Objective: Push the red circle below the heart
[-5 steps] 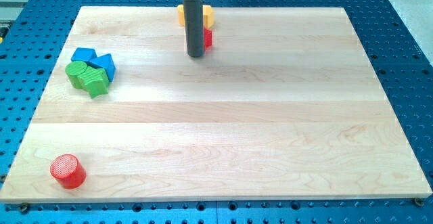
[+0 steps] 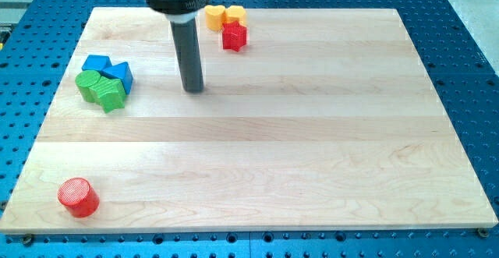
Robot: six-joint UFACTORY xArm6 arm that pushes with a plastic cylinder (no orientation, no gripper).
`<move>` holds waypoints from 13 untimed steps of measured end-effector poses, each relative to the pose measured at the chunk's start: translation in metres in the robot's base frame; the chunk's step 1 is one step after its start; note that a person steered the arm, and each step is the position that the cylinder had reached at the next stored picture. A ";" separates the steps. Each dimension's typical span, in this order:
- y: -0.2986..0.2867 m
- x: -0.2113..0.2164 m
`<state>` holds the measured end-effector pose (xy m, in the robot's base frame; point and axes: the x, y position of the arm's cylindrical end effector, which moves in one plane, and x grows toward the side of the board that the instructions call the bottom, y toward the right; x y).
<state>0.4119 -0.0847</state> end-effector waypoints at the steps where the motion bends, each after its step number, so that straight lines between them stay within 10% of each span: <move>1: 0.000 0.002; 5: -0.017 0.098; 9: -0.220 0.102; 11: -0.198 0.205; 13: -0.107 0.196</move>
<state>0.6079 -0.1916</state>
